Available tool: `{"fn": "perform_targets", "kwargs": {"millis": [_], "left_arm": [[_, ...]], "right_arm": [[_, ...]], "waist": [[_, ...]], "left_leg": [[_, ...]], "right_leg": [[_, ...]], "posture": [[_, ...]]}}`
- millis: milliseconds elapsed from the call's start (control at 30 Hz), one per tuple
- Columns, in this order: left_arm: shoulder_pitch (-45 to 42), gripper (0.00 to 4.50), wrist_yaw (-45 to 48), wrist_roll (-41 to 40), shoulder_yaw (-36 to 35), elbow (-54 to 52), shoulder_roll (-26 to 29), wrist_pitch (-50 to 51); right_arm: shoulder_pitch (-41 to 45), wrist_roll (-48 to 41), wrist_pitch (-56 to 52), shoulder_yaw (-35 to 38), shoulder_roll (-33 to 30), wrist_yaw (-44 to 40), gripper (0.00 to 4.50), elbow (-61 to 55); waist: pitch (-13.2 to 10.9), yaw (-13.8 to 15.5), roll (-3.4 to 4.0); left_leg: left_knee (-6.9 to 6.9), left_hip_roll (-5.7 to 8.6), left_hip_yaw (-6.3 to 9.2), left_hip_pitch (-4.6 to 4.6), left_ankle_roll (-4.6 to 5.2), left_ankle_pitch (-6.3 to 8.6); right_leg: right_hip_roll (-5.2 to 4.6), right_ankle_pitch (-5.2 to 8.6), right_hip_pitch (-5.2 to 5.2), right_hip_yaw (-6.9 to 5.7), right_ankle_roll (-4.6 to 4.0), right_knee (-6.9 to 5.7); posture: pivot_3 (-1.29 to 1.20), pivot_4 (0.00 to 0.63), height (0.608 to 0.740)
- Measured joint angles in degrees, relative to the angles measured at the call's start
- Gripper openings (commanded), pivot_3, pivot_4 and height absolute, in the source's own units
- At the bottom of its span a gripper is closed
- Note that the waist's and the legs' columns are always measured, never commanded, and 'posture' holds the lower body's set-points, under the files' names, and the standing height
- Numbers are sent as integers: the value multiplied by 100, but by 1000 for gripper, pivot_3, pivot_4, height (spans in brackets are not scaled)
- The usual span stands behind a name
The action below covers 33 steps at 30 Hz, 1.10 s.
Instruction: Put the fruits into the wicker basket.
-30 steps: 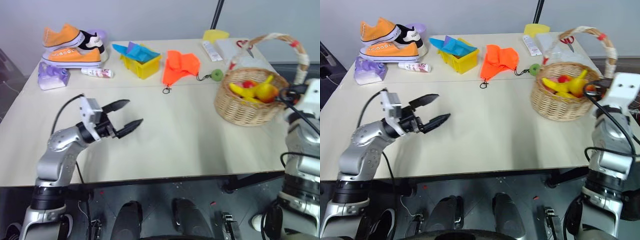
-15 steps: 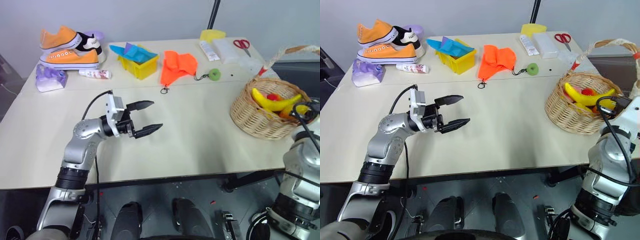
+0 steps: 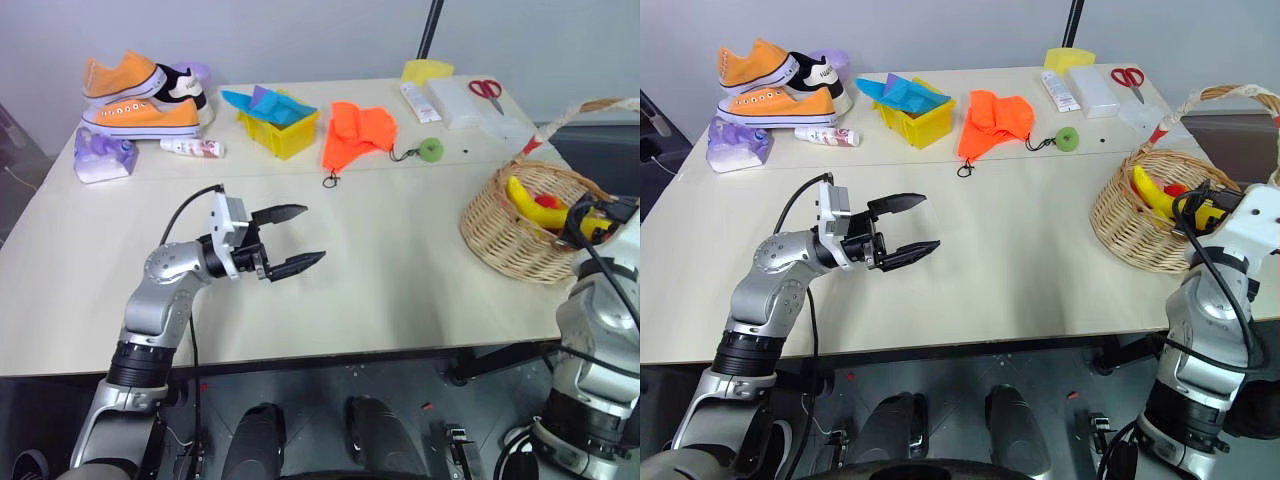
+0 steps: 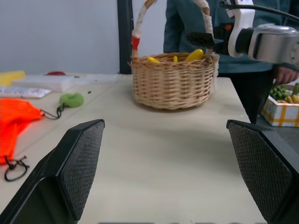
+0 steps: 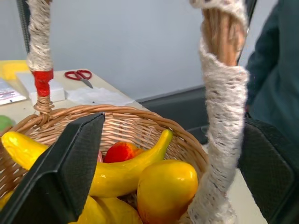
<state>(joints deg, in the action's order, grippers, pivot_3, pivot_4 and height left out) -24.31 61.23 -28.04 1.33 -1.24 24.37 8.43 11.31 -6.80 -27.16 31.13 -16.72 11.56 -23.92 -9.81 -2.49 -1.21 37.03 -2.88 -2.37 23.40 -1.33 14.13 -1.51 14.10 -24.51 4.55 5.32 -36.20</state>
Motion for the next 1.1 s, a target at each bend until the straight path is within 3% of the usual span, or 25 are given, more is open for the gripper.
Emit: {"fn": "perform_targets", "kwargs": {"millis": [267, 400, 500, 600, 700, 933, 1100], "left_arm": [[222, 4500, -190, 10, -53, -4, 35, -1], [213, 4500, -409, 33, -110, 6, 1, -25], [266, 4500, -607, 86, -230, -23, 7, -71], [506, 4500, -868, 139, -388, -182, 63, -82], [814, 4500, -1415, 283, -769, -238, 215, -33], [1618, 4500, -2347, 499, -1536, -881, 508, 132], [2204, 4500, -2755, 480, -2041, -1285, 535, 192]], "right_arm": [[-1159, 108, 68, -114, 223, -158, 4470, -1439], [-1687, 423, 824, -911, -14, -756, 4470, -2041], [-1444, 293, 1302, -1587, -111, -1377, 4470, -1990], [-879, -377, 1361, -2055, -167, -2230, 4470, -1408], [-158, -933, 1206, -2421, -430, -3301, 4470, -96], [1147, -1115, 1609, -3020, -636, -4877, 4470, 1855], [1676, -957, 2180, -3234, -498, -5304, 4470, 2990]], "waist": [[1, 1, 0], [1, -24, 0], [3, -35, -4], [4, -17, -7], [3, 0, -12], [1, -4, -16], [1, 17, -18]], "left_leg": [[3, 0, 0, -1, 0, 0], [2, 0, -2, -5, 0, 0], [2, -2, 0, -6, 0, 0], [4, -3, 1, -6, 0, 0], [6, -3, 0, -5, 0, 0], [3, -5, 2, -2, 1, 0], [2, -6, 3, -2, 0, 0]], "right_leg": [[-2, 1, 1, 0, 0, 0], [-1, 1, 2, 1, -1, 1], [3, 1, 3, 0, -2, 0], [1, 1, 6, -1, -1, 1], [-2, 1, 7, -4, -1, 1], [-4, 0, 5, -9, 1, 2], [-4, 0, 4, -13, 0, 0]], "posture": [[0, 150, 740], [0, 150, 740], [0, 150, 740], [0, 150, 740], [0, 150, 740], [0, 150, 740], [0, 150, 740]]}}
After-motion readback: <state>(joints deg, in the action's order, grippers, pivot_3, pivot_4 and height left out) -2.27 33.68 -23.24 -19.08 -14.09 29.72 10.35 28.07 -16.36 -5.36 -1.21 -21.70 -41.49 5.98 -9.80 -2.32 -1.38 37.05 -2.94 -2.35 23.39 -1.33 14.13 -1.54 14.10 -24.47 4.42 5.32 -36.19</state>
